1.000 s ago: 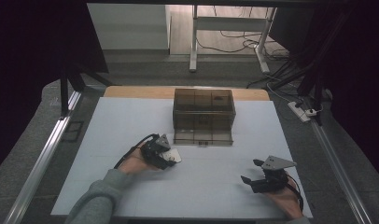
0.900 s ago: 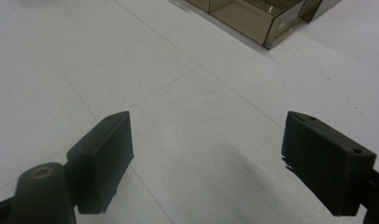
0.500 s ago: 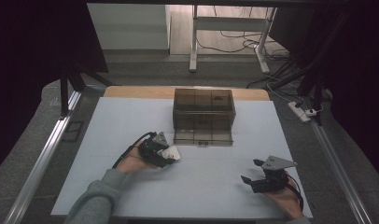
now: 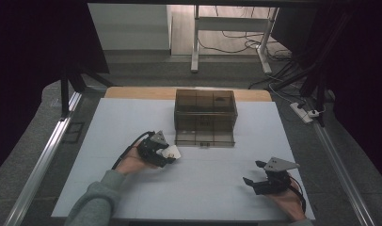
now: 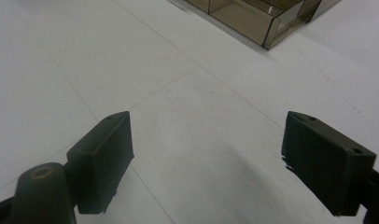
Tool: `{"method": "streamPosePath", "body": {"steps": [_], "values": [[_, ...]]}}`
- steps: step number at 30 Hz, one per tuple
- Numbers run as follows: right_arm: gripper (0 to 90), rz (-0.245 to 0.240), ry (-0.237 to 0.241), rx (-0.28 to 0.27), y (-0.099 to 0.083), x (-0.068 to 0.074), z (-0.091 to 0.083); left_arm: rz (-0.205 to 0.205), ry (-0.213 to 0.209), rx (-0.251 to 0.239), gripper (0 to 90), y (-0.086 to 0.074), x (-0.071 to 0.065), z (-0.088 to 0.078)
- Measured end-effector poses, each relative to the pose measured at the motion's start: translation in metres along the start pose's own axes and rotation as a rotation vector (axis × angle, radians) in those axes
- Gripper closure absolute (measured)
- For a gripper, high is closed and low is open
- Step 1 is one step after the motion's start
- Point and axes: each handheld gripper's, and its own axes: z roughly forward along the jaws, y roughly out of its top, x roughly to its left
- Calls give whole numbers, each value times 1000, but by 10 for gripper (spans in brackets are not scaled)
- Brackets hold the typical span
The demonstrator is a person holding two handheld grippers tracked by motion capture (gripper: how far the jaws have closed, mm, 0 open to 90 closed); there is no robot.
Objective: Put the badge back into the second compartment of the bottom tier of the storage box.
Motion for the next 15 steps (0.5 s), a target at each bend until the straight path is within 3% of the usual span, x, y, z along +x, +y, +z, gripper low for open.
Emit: {"method": "streamPosePath", "body": {"steps": [8, 15], "values": [[165, -1, -2, -1, 0, 0, -1, -11, 11, -27, 327, 1, 0, -6], [165, 0, -3, -1, 0, 0, -1, -47, 31, -65, 327, 1, 2, -10]]}}
